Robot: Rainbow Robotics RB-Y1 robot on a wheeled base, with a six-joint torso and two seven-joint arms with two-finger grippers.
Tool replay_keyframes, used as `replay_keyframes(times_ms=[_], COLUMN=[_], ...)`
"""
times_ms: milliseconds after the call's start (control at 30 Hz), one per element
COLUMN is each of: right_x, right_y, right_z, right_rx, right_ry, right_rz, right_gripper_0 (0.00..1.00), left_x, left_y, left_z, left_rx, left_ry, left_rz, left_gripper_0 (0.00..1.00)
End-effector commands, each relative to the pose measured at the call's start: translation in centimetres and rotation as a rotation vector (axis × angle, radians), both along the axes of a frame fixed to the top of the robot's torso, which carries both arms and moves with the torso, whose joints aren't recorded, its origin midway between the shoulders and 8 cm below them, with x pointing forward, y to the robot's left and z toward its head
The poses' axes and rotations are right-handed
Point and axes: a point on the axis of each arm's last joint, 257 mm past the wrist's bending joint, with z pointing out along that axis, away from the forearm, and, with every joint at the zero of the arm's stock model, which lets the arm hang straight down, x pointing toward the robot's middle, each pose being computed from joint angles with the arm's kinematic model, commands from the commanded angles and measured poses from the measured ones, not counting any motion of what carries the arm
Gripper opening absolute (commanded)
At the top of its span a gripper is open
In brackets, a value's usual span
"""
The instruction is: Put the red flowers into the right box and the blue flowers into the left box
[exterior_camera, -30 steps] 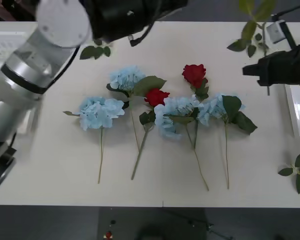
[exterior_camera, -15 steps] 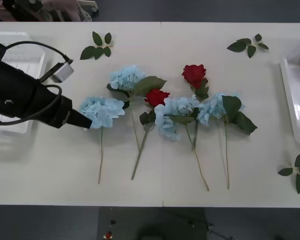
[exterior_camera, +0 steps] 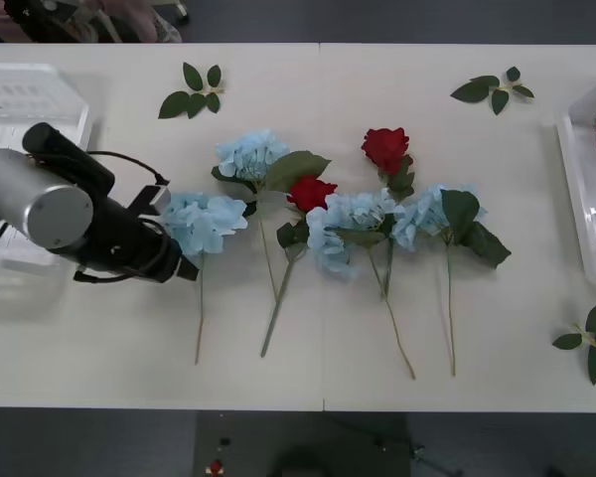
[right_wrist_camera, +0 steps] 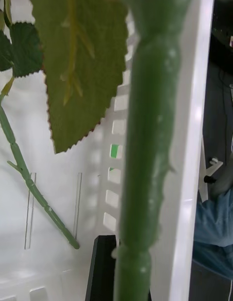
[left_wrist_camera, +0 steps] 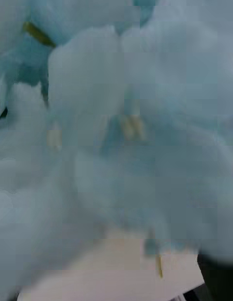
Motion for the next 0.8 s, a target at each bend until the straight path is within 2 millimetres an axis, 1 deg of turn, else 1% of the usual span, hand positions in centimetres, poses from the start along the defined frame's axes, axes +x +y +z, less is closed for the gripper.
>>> replay_keyframes(times_ms=[33, 67, 100, 133, 167, 200, 233, 300, 400, 500, 533, 567, 600, 633, 700, 733, 767, 800], right_x=[2.2, 2.2, 2.3, 2.4, 2.5, 2.6, 2.7, 2.9, 3.1, 3.5, 3.7, 3.9, 3.9, 3.9, 3.7, 3.5, 3.0, 2.5], right_y=[-0.2, -0.4, -0.4, -0.4, -0.3, -0.3, -0.2, 0.0, 0.6, 1.6, 2.3, 3.1, 4.3, 5.2, 9.4, 10.5, 12.6, 14.5], right_z=[2.5, 2.8, 2.7, 2.8, 2.9, 2.9, 2.9, 3.0, 2.8, 2.6, 2.5, 2.6, 2.6, 2.6, 2.7, 2.8, 3.0, 3.0], right_rx=[-0.011, -0.016, -0.014, -0.015, -0.014, -0.014, -0.013, -0.009, 0.014, 0.048, 0.066, 0.090, 0.128, 0.158, 0.286, 0.311, 0.356, 0.399], right_ry=[-0.075, -0.077, -0.079, -0.080, -0.086, -0.089, -0.091, -0.095, -0.099, -0.103, -0.101, -0.099, -0.093, -0.090, -0.070, -0.061, -0.040, -0.025], right_rz=[-0.043, -0.045, -0.048, -0.045, -0.041, -0.039, -0.036, -0.028, -0.017, 0.011, 0.034, 0.060, 0.091, 0.107, 0.164, 0.182, 0.209, 0.219], right_gripper_0=[0.00, 0.00, 0.06, 0.26, 0.39, 0.46, 0.54, 0.63, 0.68, 0.71, 0.71, 0.71, 0.71, 0.71, 0.71, 0.71, 0.71, 0.71], left_x=[4.6, 4.7, 5.2, 5.5, 5.7, 5.8, 6.1, 6.4, 7.1, 7.7, 8.0, 8.2, 8.6, 8.7, 9.2, 9.2, 9.2, 9.3], left_y=[-2.6, -3.0, -3.5, -4.3, -4.6, -4.9, -5.3, -6.0, -6.4, -6.6, -6.6, -6.5, -6.4, -6.3, -6.2, -6.3, -6.2, -6.1], left_z=[1.6, 1.5, 1.6, 1.8, 1.9, 1.9, 2.0, 1.8, 1.4, 0.9, 0.6, 0.1, -0.3, -0.6, -1.2, -1.3, -1.4, -1.4], left_rx=[-0.012, -0.012, -0.011, -0.012, -0.011, -0.010, -0.007, 0.008, 0.044, 0.070, 0.089, 0.110, 0.134, 0.142, 0.148, 0.146, 0.144, 0.145], left_ry=[-0.091, -0.095, -0.104, -0.114, -0.122, -0.126, -0.138, -0.161, -0.192, -0.216, -0.230, -0.241, -0.258, -0.259, -0.271, -0.270, -0.266, -0.268], left_rz=[0.022, 0.020, 0.018, 0.010, 0.007, 0.004, -0.003, -0.017, -0.028, -0.034, -0.041, -0.046, -0.052, -0.052, -0.047, -0.046, -0.041, -0.039], left_gripper_0=[1.00, 1.00, 1.00, 1.00, 1.00, 1.00, 1.00, 1.00, 1.00, 1.00, 0.96, 0.87, 0.71, 0.61, 0.23, 0.13, 0.00, 0.00])
